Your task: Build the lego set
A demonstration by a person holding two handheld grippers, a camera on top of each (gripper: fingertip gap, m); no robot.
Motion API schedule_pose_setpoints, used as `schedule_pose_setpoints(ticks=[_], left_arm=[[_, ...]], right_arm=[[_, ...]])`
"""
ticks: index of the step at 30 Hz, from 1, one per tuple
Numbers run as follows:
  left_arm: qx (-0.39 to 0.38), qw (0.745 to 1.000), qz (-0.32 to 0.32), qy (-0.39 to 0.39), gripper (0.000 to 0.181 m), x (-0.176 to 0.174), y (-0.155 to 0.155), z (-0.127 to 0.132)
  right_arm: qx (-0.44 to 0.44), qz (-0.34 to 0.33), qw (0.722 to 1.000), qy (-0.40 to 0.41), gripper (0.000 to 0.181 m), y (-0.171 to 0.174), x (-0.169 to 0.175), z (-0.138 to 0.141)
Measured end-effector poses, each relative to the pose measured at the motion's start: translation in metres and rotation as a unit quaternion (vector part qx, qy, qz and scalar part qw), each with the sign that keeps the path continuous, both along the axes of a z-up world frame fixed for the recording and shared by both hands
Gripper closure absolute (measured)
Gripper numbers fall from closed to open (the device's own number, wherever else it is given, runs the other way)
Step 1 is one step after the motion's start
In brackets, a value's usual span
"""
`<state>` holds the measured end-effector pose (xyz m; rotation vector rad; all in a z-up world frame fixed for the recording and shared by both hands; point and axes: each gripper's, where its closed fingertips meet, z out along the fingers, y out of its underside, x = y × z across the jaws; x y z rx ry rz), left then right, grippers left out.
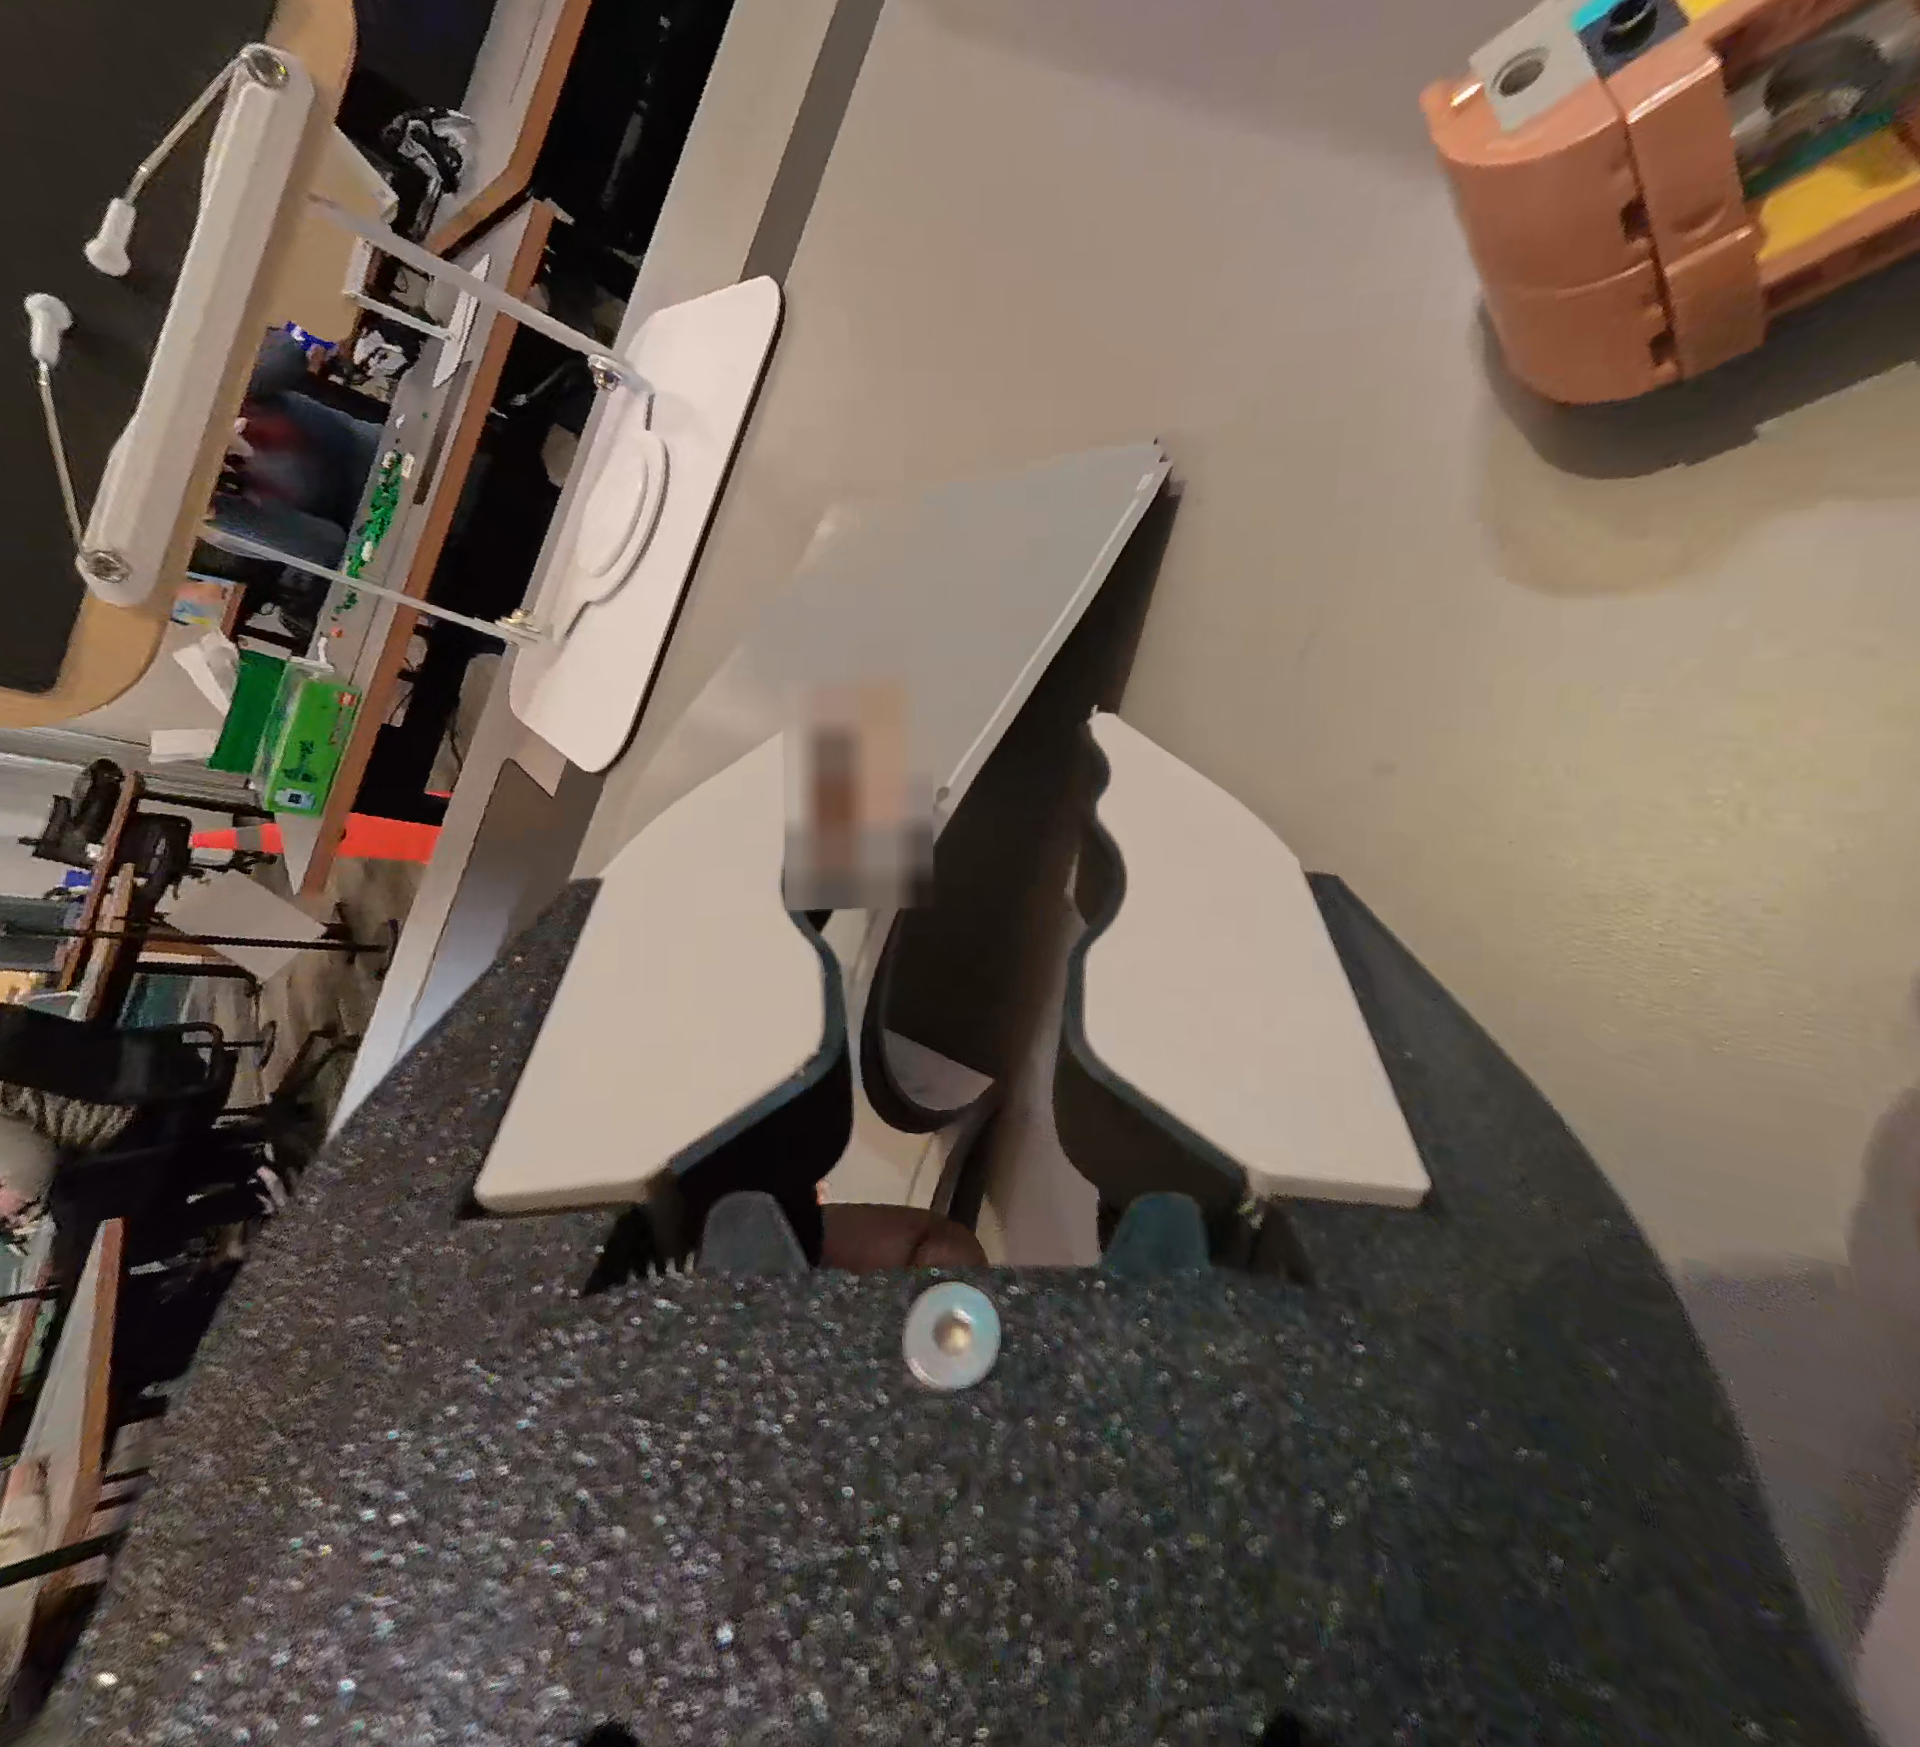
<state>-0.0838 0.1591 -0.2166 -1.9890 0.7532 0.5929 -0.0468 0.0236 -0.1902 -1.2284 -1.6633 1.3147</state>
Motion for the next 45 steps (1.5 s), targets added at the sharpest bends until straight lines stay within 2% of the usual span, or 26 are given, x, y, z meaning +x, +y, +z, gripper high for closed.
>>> schedule_pose_setpoints(ticks=[9, 21, 45], left_arm=[[0.034, 0.995, 0.009, -0.093, 0.144, 0.0, -0.008, -0.003], [0.016, 1.0, 0.014, -0.013, 0.147, -0.006, -0.005, -0.011], [-0.001, 0.999, 0.035, 0.014, 0.146, -0.012, -0.004, -0.017]], right_arm=[[-0.007, 0.008, 1.0, -0.001, 0.181, -0.001, 0.001, 0.0], [0.003, 0.011, 1.0, 0.012, 0.181, -0.004, 0.004, 0.002], [0.021, 0.022, 0.999, 0.013, 0.181, -0.01, 0.004, 0.001]])
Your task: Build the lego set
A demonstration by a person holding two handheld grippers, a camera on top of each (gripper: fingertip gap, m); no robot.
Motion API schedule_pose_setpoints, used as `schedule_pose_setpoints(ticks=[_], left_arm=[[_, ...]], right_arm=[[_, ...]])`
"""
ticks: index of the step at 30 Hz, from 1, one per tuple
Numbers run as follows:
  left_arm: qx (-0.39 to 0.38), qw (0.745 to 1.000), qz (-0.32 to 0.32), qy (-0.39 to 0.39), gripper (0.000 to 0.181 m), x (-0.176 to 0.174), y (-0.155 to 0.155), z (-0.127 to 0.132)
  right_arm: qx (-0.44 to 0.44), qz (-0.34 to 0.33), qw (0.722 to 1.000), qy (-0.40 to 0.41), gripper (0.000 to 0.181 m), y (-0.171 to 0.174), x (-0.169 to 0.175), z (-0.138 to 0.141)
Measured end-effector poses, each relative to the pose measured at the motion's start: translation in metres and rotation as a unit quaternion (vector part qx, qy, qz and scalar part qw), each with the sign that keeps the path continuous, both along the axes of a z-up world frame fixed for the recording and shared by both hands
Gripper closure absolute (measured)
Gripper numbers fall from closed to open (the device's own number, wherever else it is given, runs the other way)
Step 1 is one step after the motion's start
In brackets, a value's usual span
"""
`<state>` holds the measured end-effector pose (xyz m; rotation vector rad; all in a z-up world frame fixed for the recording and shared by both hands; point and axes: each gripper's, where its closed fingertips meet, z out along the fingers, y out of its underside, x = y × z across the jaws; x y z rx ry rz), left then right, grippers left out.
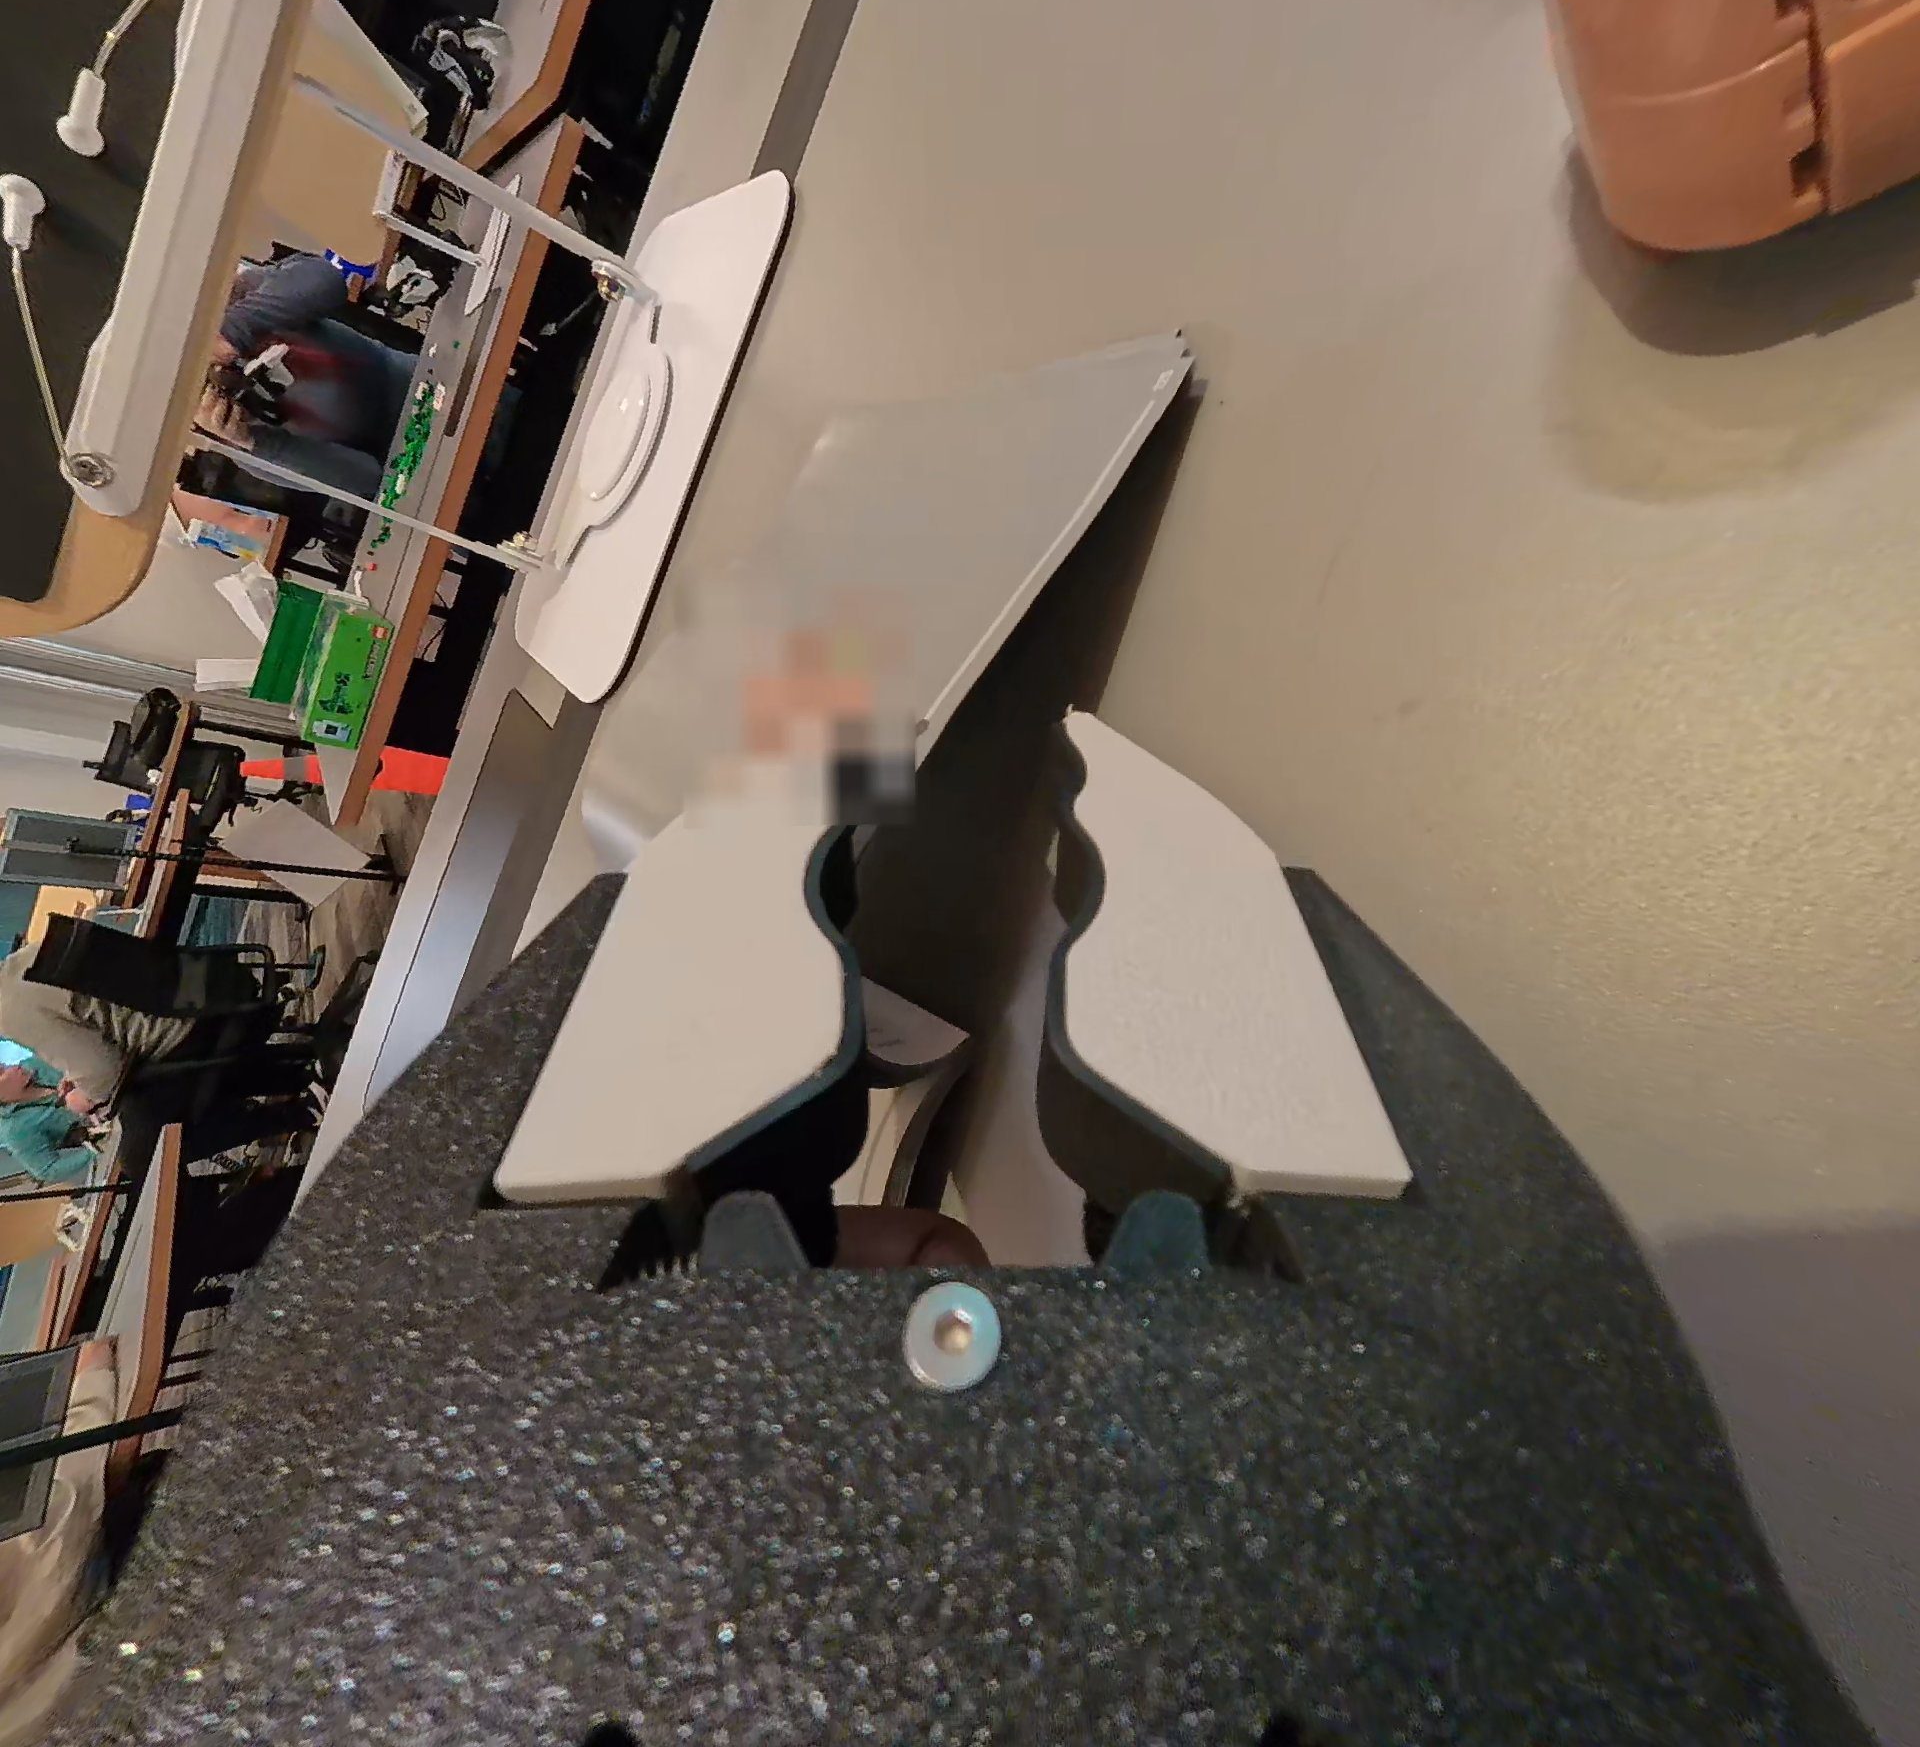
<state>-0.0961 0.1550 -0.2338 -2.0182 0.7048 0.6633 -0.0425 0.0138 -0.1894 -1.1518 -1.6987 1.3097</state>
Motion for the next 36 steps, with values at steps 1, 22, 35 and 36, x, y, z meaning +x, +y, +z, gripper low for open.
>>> schedule_pose_setpoints(ticks=[1, 22, 35, 36], left_arm=[[0.001, 1.0, 0.0, 0.0, 0.146, 0.0001, -0.0002, 0.0004], [0.001, 1.0, 0.003, -0.011, 0.145, -0.0003, -0.0034, -0.0006], [0.005, 1.0, 0.005, -0.017, 0.144, -0.0005, -0.0037, 0.0003], [0.005, 1.0, 0.005, -0.018, 0.144, -0.0006, -0.0038, 0.0003]], right_arm=[[-0.001, 0.0, 1.0, 0.0, 0.181, 0.0001, 0.0, 0.0], [-0.012, 0.002, 1.0, -0.003, 0.181, 0.0013, -0.0003, 0.0004], [-0.014, -0.005, 1.0, -0.006, 0.179, 0.0034, 0.0009, 0.0001], [-0.015, -0.008, 1.0, -0.01, 0.178, 0.0045, 0.0021, -0.0007]])
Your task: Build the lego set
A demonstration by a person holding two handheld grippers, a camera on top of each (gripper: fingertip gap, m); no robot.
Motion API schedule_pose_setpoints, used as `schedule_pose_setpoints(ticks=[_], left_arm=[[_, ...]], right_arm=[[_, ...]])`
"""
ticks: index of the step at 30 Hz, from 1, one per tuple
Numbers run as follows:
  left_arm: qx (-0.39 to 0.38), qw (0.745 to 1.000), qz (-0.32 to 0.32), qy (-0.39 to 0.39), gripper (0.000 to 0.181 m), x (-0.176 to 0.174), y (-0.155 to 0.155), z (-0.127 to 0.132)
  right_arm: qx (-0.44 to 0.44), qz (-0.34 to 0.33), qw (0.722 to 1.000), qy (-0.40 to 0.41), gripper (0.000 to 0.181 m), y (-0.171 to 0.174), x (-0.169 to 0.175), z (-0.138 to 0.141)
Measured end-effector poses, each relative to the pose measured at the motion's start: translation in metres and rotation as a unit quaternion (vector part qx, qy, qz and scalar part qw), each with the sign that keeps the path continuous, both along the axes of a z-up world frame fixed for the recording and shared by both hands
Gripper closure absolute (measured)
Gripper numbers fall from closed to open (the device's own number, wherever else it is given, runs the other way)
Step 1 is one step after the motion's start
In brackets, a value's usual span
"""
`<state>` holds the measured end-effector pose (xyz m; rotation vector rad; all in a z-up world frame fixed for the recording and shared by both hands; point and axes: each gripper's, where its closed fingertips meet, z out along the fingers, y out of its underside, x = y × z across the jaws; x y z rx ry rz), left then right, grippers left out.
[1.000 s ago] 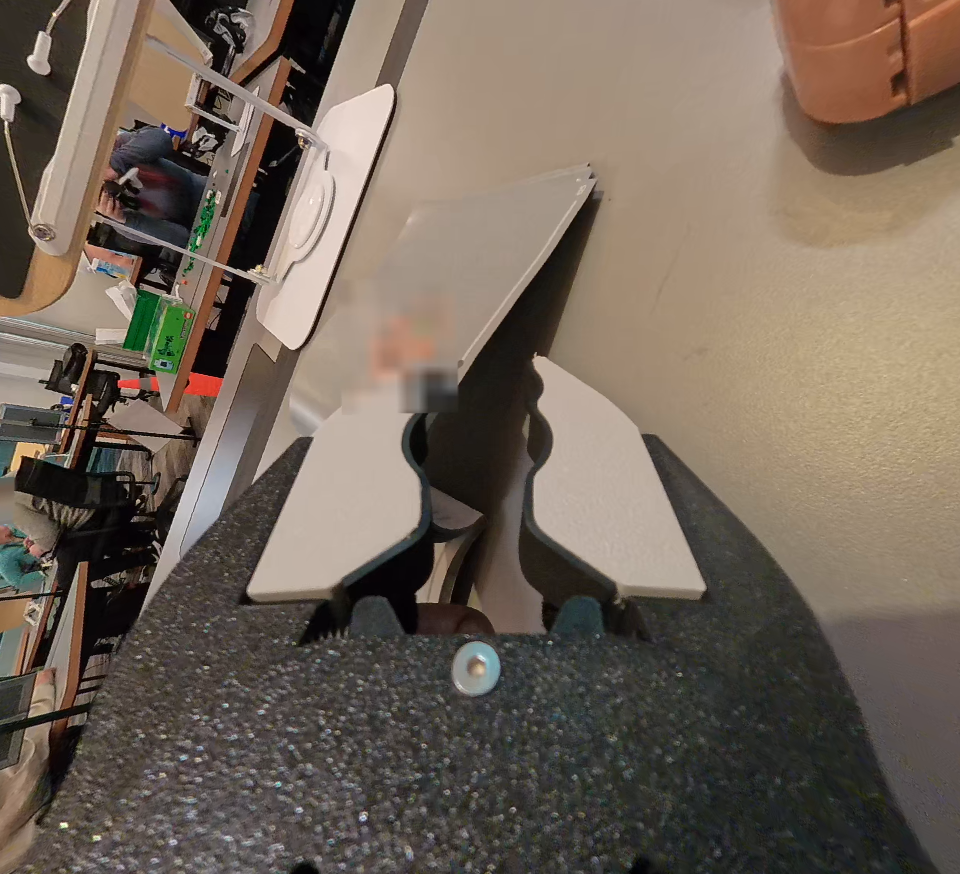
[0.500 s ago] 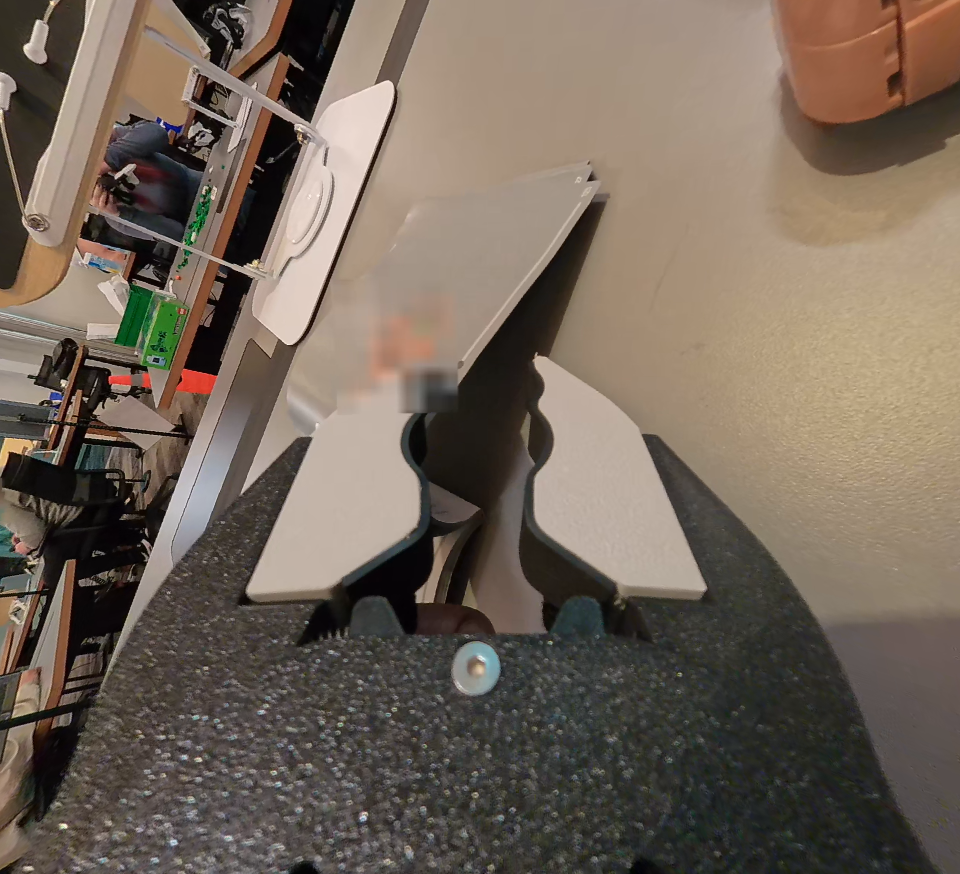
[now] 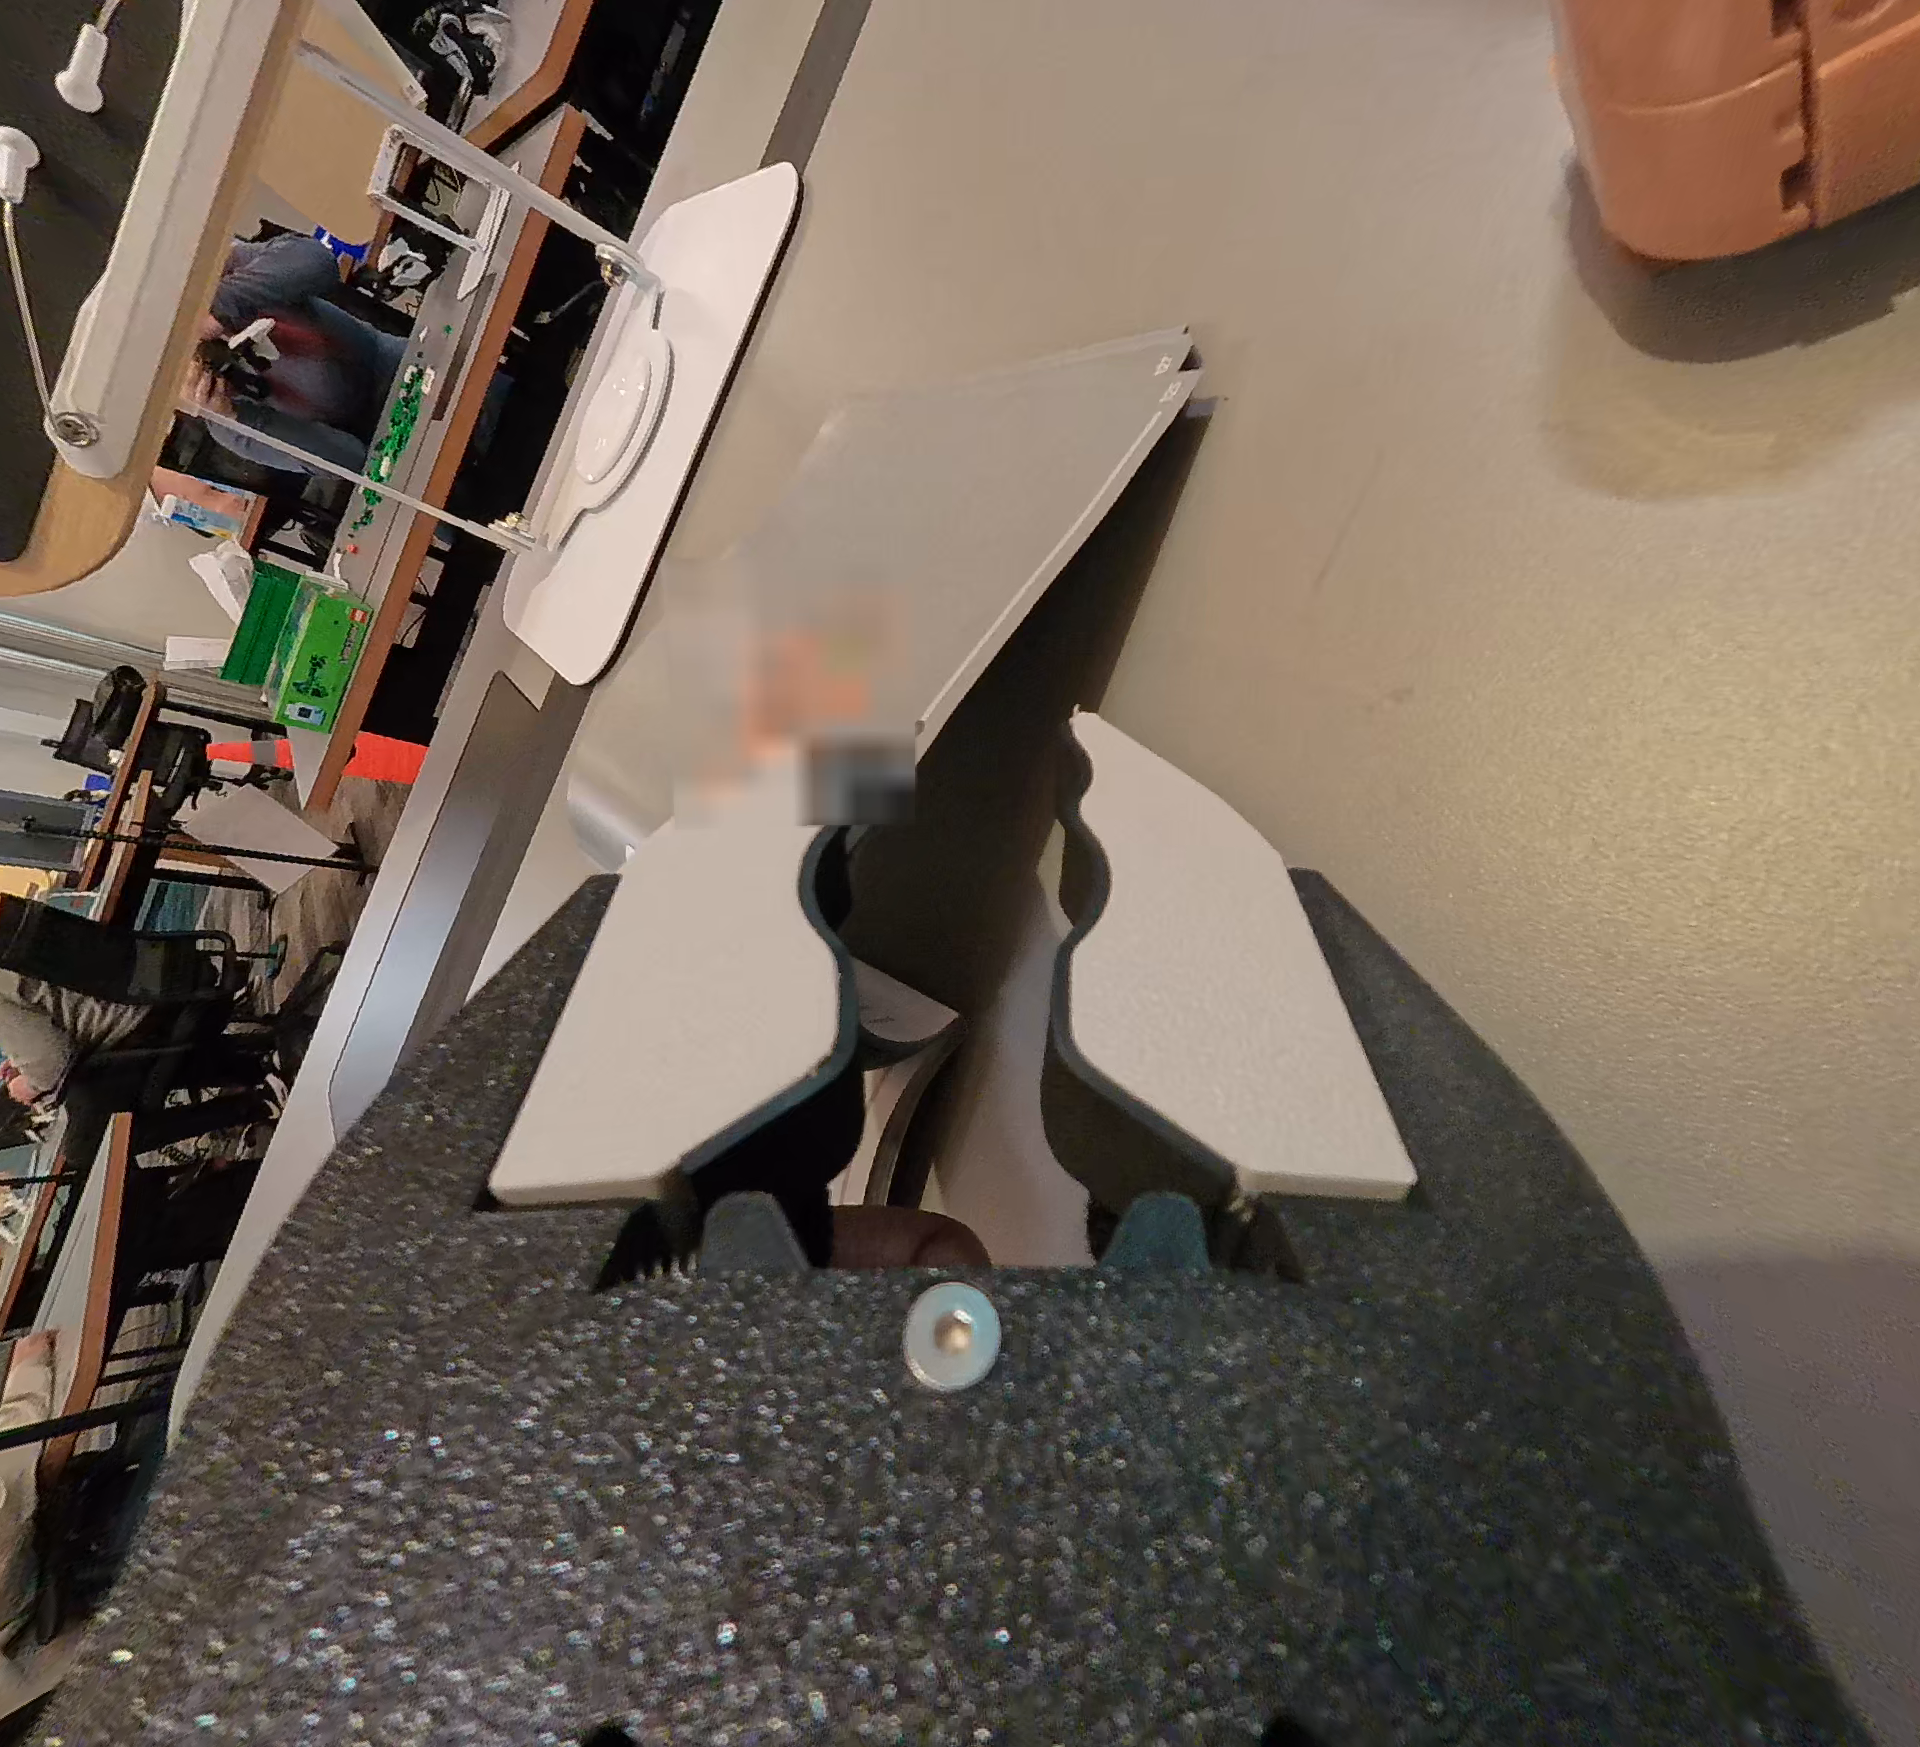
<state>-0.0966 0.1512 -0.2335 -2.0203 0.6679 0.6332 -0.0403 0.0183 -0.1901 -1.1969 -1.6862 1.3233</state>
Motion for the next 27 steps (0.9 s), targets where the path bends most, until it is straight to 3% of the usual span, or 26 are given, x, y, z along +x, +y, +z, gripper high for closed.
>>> schedule_pose_setpoints(ticks=[7, 10, 15, 17, 22, 27], left_arm=[[0.009, 1.0, 0.005, -0.003, 0.143, -0.002, -0.001, 0.004], [0.014, 1.0, 0.009, -0.002, 0.142, -0.003, -0.001, 0.006], [0.016, 1.0, 0.014, -0.005, 0.142, -0.004, 0.0, 0.007], [0.017, 1.0, 0.014, -0.008, 0.142, -0.003, 0.0, 0.007], [0.02, 1.0, 0.014, -0.011, 0.142, -0.001, 0.0, 0.008], [0.022, 1.0, 0.016, -0.015, 0.142, -0.003, -0.002, 0.009]], right_arm=[[0.019, -0.07, 0.997, 0.004, 0.168, 0.033, 0.03, 0.002], [0.045, -0.155, 0.986, 0.036, 0.163, 0.069, 0.055, 0.012], [0.094, -0.309, 0.944, 0.07, 0.154, 0.137, 0.1, 0.029], [0.089, -0.319, 0.943, 0.033, 0.15, 0.148, 0.104, 0.019], [0.035, -0.27, 0.958, -0.094, 0.129, 0.149, 0.096, -0.022], [0.036, -0.259, 0.957, -0.123, 0.142, 0.146, 0.093, -0.031]])
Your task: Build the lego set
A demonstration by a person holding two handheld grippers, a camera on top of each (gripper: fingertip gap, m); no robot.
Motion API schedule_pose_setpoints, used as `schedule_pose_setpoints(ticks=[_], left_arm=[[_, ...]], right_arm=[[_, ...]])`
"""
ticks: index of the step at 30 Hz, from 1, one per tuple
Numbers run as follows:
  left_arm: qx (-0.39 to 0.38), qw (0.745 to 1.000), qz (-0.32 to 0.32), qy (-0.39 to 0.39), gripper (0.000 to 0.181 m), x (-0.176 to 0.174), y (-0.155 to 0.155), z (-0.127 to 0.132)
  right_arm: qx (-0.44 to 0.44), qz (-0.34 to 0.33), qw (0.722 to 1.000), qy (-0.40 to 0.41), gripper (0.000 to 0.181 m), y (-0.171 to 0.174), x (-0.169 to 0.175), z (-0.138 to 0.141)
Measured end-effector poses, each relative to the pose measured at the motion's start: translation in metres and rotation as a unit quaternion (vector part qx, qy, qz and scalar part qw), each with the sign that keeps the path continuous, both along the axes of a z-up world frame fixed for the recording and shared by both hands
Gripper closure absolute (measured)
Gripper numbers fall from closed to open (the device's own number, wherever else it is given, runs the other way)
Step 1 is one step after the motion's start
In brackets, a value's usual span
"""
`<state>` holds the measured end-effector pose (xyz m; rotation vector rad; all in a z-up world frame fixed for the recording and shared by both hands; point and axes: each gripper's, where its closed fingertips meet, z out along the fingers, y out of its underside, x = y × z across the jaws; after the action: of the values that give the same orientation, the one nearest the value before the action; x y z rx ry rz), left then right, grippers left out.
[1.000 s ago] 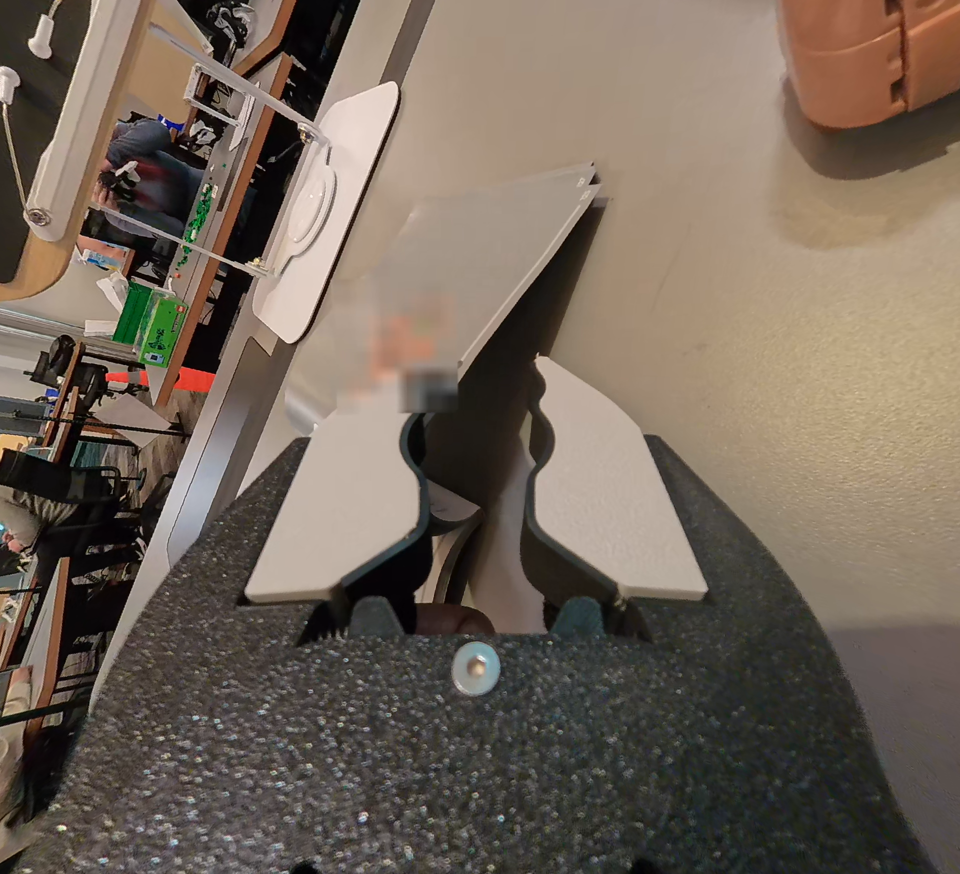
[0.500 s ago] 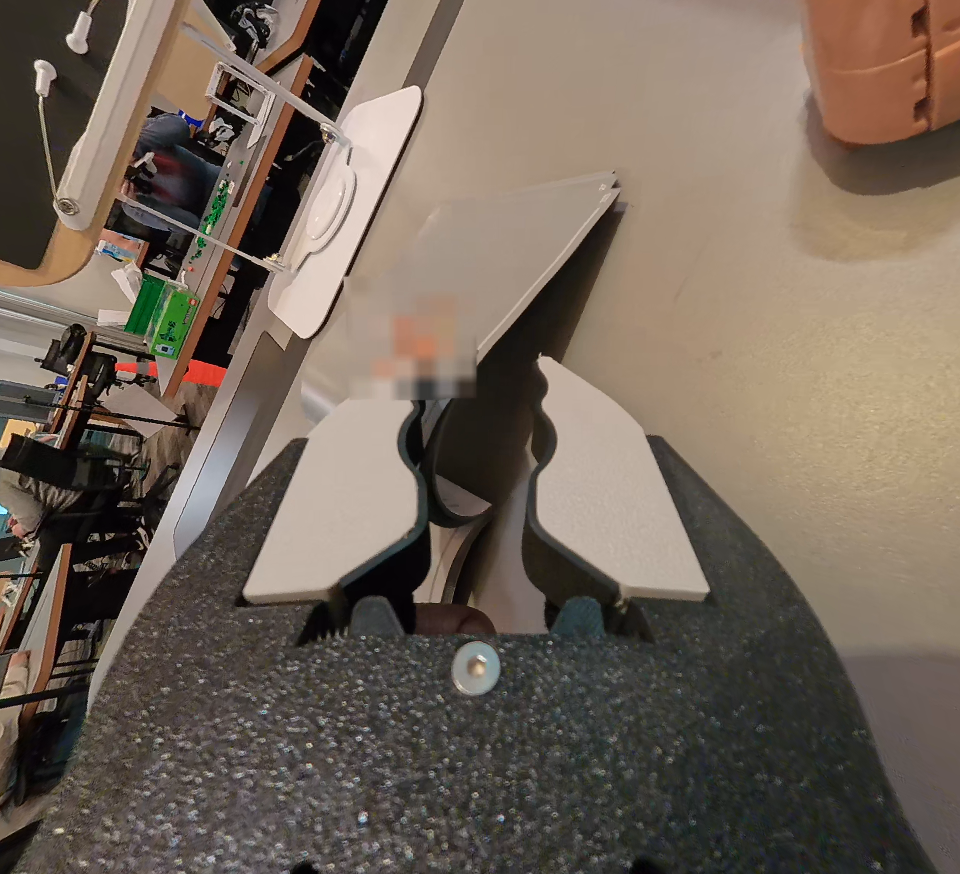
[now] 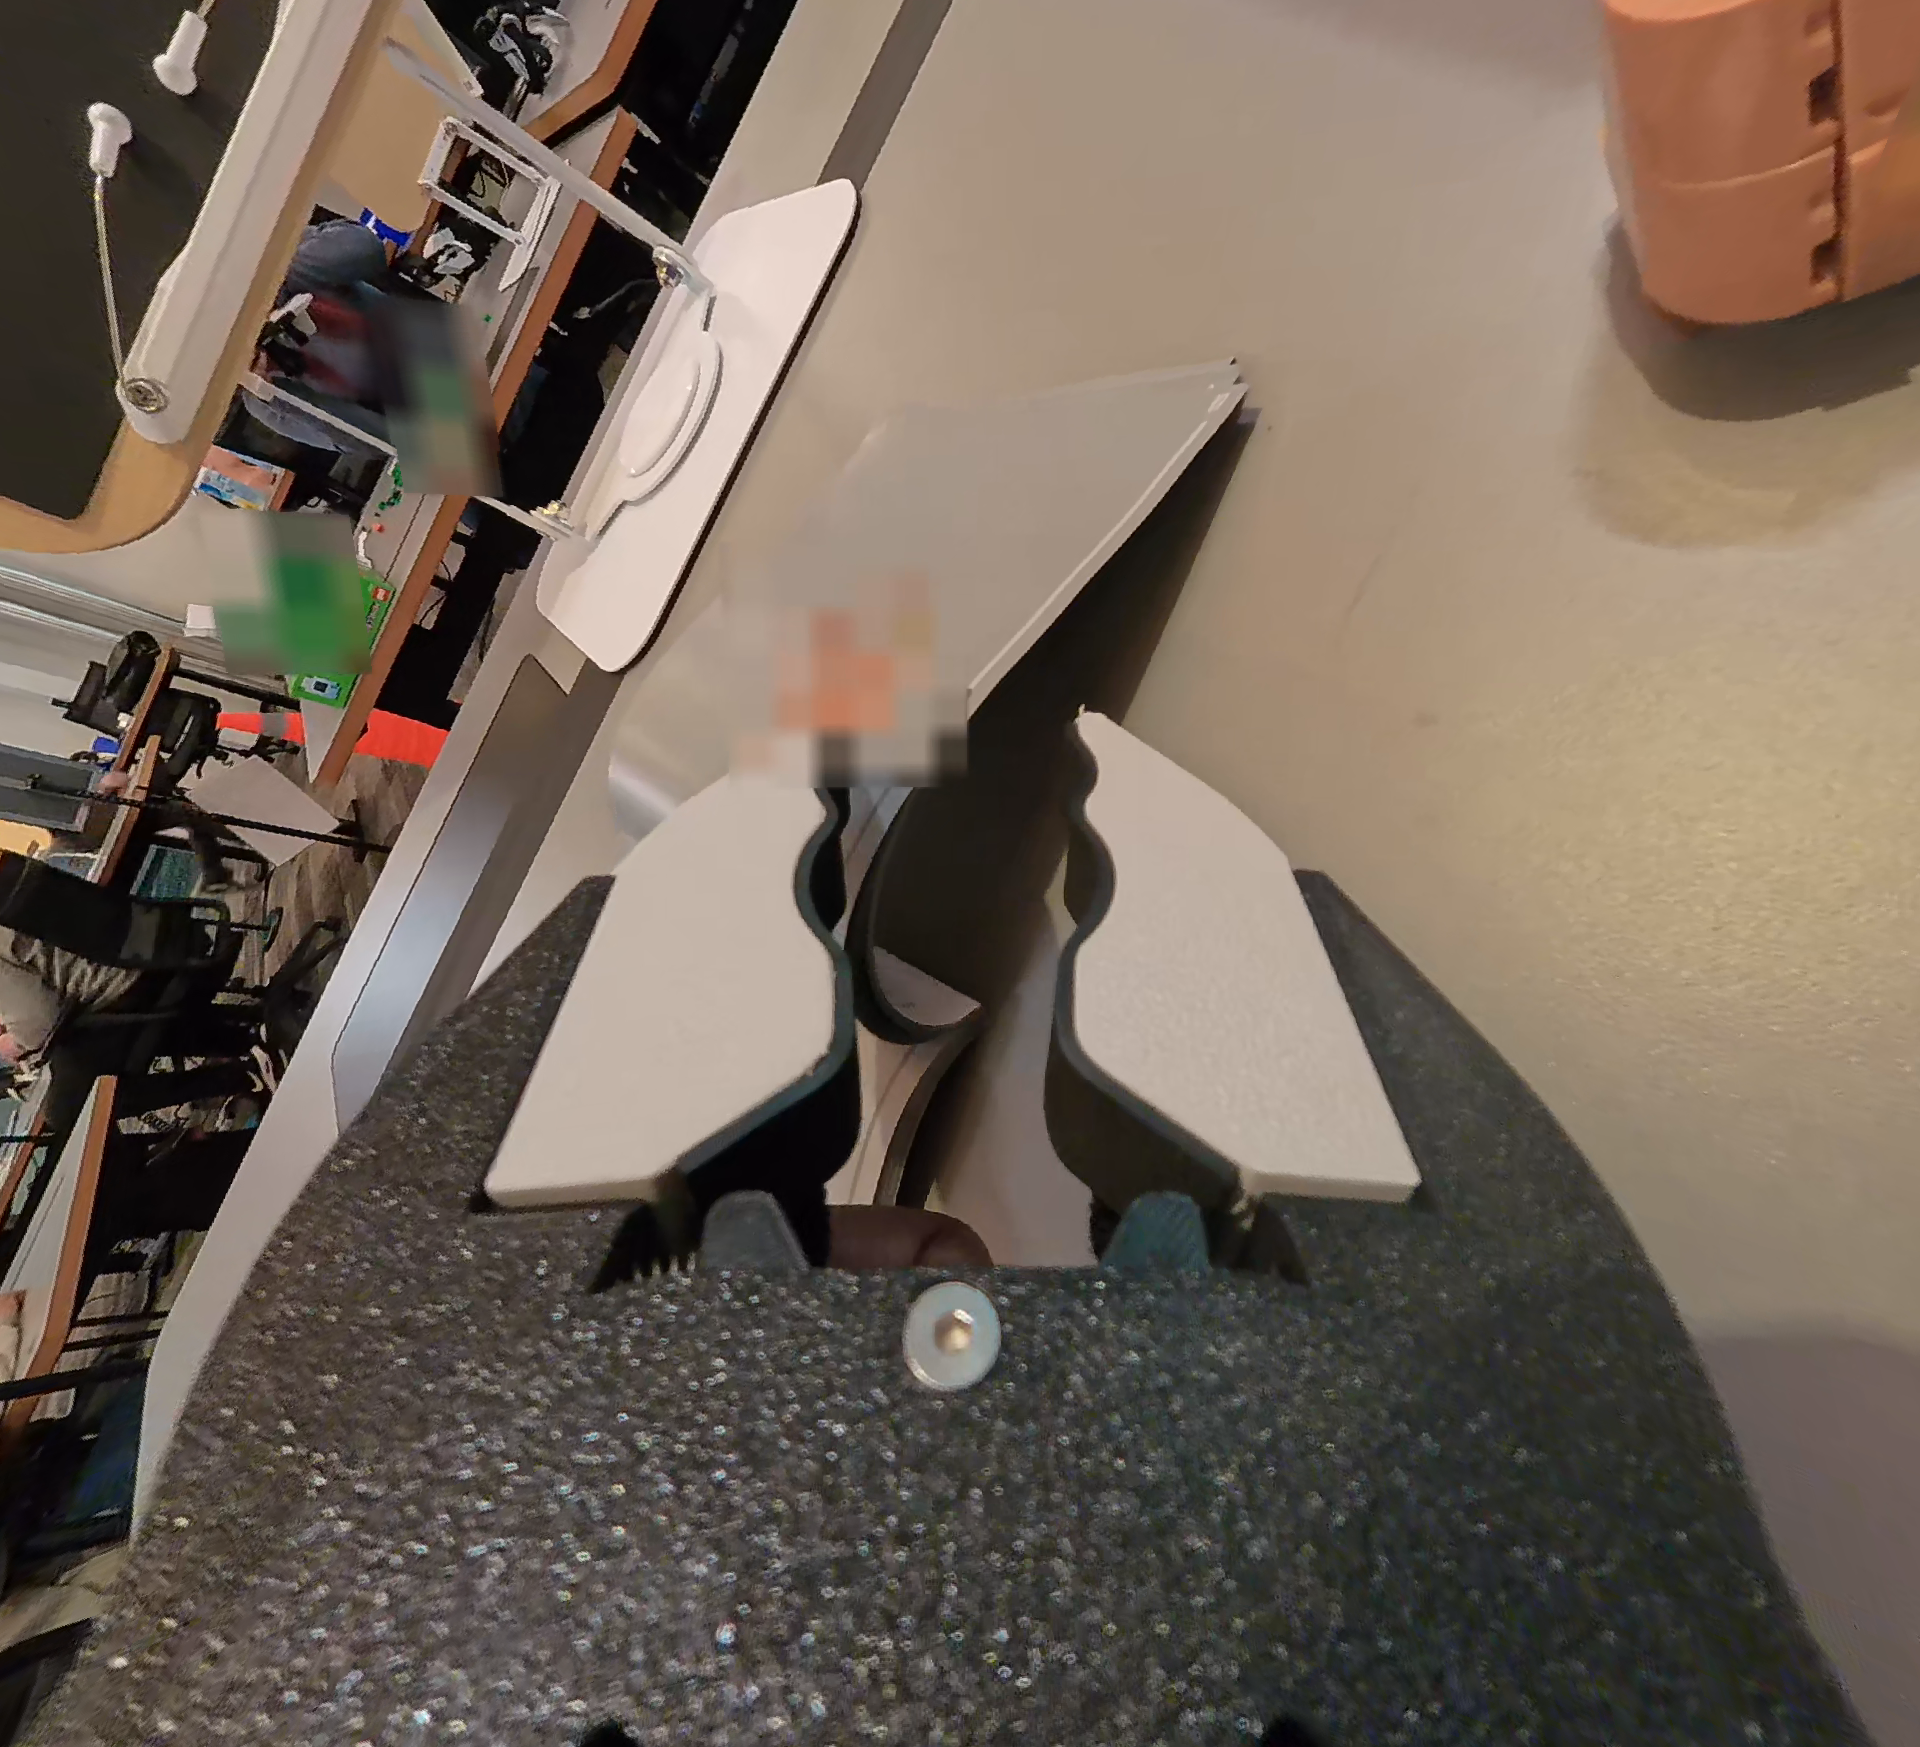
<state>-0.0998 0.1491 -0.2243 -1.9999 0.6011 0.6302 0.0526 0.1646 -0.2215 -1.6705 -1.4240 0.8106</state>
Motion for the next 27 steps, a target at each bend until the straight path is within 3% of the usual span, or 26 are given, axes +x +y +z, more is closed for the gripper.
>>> schedule_pose_setpoints(ticks=[6, 9, 16, 27], left_arm=[[-0.004, 1.0, -0.001, -0.005, 0.142, -0.001, -0.001, -0.003], [-0.004, 1.0, -0.001, -0.006, 0.142, -0.001, -0.001, -0.003], [-0.004, 1.0, 0.0, -0.008, 0.142, -0.003, -0.002, -0.003], [-0.004, 1.0, -0.002, -0.009, 0.141, -0.002, -0.003, -0.003]], right_arm=[[0.068, 0.014, 0.997, -0.014, 0.151, 0.002, -0.002, 0.0], [0.15, 0.029, 0.987, -0.04, 0.152, 0.009, -0.001, 0.001], [0.373, 0.092, 0.915, -0.124, 0.154, 0.015, -0.001, -0.005], [0.491, 0.197, 0.836, -0.147, 0.155, -0.002, 0.0, -0.009]])
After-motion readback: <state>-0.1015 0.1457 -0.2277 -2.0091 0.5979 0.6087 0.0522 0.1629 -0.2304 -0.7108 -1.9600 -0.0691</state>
